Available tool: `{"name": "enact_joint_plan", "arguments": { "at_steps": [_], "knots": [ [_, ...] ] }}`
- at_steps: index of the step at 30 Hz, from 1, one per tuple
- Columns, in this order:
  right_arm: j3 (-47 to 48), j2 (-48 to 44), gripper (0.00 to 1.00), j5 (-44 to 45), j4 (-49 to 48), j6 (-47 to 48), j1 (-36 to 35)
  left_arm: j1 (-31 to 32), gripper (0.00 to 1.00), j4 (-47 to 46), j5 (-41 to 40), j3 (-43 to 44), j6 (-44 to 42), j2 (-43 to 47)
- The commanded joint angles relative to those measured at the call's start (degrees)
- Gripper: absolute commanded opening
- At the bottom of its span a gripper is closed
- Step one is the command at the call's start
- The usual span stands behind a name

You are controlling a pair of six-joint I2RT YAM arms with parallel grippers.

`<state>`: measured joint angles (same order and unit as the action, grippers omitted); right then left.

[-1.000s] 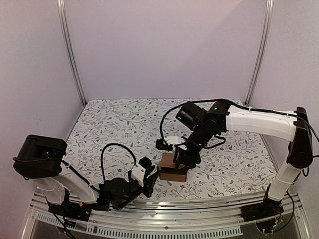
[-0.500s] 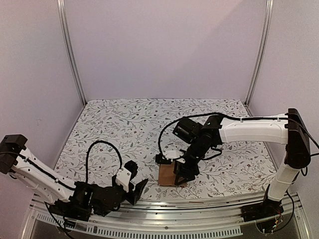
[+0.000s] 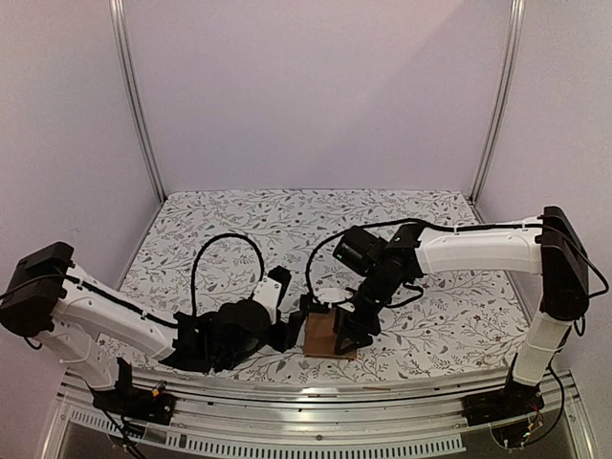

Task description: Fold the paper box

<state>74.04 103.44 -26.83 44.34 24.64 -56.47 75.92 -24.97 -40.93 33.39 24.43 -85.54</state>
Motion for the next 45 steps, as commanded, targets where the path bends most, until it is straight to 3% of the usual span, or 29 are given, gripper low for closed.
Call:
{"name": "enact_joint_plan", "arguments": {
  "at_steps": [1,8,14,20,26,31,33,38,41,45],
  "knots": [
    [-1.0,-5.2,0.63,-1.3,0.2,0.7,2.2,-4.7,0.64,-2.9,11.1,3.9,0.9,-6.6],
    [0.4,-7.1,0.63,-2.8,2.3,1.8,5.7,-7.5,0.62,-2.5,18.7,11.2,2.1,-18.8],
    [1.8,-9.1,0.64,-0.6,2.3,2.9,12.0,-7.7,0.59,-1.8,20.2,12.6,2.6,-21.9],
    [6.9,-0.6,0.63,-1.4,0.9,0.1,19.9,-8.7,0.60,-3.3,22.9,12.6,-1.4,-21.7],
    [8.4,6.8,0.63,-3.0,1.4,1.0,20.4,-14.4,0.59,-2.0,36.3,14.2,-5.6,-22.6],
    [7.8,9.6,0.62,-3.5,3.1,0.2,20.5,-18.9,0.57,0.4,41.5,15.5,-9.1,-23.1],
    [7.4,9.5,0.58,-4.4,4.1,-0.8,20.5,-20.5,0.57,2.9,42.5,17.1,-10.6,-23.6],
    [4.4,8.4,0.50,-3.1,4.0,-7.9,20.5,-23.9,0.56,7.4,42.2,21.7,-12.4,-24.9],
    [2.4,8.0,0.47,-3.9,3.1,-12.0,20.5,-24.2,0.57,6.7,36.7,21.2,-10.1,-20.8],
    [1.5,8.0,0.45,-4.6,1.5,-15.8,20.5,-21.7,0.59,9.5,23.0,16.7,4.3,-8.9]
  ]
}}
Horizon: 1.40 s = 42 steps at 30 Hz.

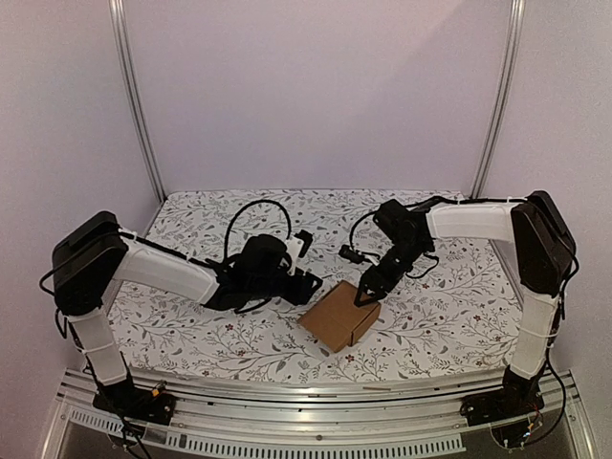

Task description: Fold the paper box

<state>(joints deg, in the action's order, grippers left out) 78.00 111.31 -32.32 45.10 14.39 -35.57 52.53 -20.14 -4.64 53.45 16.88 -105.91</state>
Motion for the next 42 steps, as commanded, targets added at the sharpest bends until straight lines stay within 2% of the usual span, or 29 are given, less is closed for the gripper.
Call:
{"name": "enact_joint_plan", "arguments": {
  "at_steps": [1,4,7,9,12,14,18,23,26,31,35,42],
  "knots": [
    [-2.6,0.1,0.45,0.5,0.7,-6.7,-0.4,3.1,0.60,6.2,-15.0,-5.1,16.8,13.3],
    [-3.6,-0.2,0.45,-0.7,-0.9,-8.4,-0.3,10.3,0.60,10.4,-23.9,-9.9,30.4,22.0],
    [-4.7,-0.9,0.46,-0.7,-2.1,-10.4,-0.3,19.3,0.60,15.0,-30.8,-12.4,40.9,25.7],
    [-5.5,-1.4,0.46,-1.1,-3.1,-11.5,-0.4,22.3,0.61,17.1,-32.1,-12.8,45.8,25.7],
    [-6.8,-2.1,0.46,-2.0,-4.8,-13.4,-0.3,24.4,0.62,21.7,-34.9,-11.7,48.0,25.8],
    [-7.5,-2.5,0.46,-2.2,-5.7,-14.1,-0.4,24.0,0.64,24.5,-35.1,-10.9,49.4,25.9],
    [-8.4,-2.6,0.46,-3.0,-6.7,-16.8,-0.2,22.7,0.66,23.2,-31.6,-11.3,52.0,24.2],
    [-9.6,-2.3,0.46,-4.0,-8.0,-18.8,1.0,18.0,0.66,13.8,-22.1,-15.4,54.8,21.5],
    [-10.8,-2.6,0.46,-4.3,-9.3,-19.0,1.9,16.5,0.62,7.8,-18.3,-16.4,52.3,19.7],
    [-12.3,-3.0,0.45,-5.6,-11.5,-19.5,3.2,14.6,0.58,1.6,-9.7,-12.9,47.4,13.9],
    [-12.5,-2.4,0.45,-6.7,-11.8,-19.6,4.2,13.7,0.55,2.4,-7.6,-10.3,46.2,11.6],
    [-13.0,-1.8,0.46,-10.2,-11.7,-18.9,6.0,11.2,0.46,-2.2,-7.3,-12.0,47.7,10.1]
  ]
}}
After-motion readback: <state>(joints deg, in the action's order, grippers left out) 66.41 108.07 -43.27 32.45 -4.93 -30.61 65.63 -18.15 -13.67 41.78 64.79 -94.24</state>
